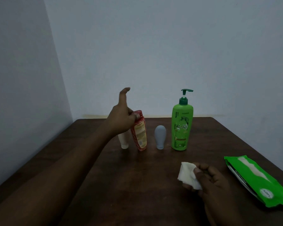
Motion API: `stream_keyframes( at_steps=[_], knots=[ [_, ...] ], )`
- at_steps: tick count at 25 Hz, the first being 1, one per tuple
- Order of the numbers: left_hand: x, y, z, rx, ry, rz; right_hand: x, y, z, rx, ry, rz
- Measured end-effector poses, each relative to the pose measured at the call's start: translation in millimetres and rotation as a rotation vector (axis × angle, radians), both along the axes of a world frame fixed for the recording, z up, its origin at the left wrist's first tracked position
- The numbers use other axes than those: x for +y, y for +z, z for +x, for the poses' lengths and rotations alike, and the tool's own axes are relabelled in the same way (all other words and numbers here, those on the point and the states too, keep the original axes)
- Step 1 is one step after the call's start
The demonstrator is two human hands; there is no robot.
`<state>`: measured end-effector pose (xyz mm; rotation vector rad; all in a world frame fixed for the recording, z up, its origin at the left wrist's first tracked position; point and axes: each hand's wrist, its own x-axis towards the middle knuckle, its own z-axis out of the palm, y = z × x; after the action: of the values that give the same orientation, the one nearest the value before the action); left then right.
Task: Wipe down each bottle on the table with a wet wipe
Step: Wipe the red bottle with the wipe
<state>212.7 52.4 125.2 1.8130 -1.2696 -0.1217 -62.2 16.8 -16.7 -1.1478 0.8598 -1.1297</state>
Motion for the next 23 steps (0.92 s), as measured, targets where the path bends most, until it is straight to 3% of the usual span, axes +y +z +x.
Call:
stream_keyframes(
  at_steps=[5,8,10,13,15,18,21,23],
  knots=[
    [78,-46,-26,0.588,0.150,-0.109,8,-1,-2,0.021,-0.003,-0.064],
    [120,-92,-48,1.019,0.130,-0.180,16,-1,-5,0.234,-0.081,-0.248],
    [135,-119,-57,1.150,0.077,-0.255,26,0,-4,0.422,-0.105,-0.454],
    [145,-141,-58,1.182,-0.016,-0.305,37,2,10,0.728,-0.021,-0.820],
    [147,-146,-56,1.155,-0.086,-0.276,44,1,28,0.925,0.047,-0.915],
    [148,-147,-58,1.075,-0.123,-0.255,73,9,63,0.918,0.130,-0.962],
    [152,-147,-60,1.035,-0.152,-0.266,98,10,83,0.913,0.286,-1.230],
    [152,-149,-58,1.011,-0.133,-0.262,79,13,73,0.987,0.315,-1.133]
  ],
)
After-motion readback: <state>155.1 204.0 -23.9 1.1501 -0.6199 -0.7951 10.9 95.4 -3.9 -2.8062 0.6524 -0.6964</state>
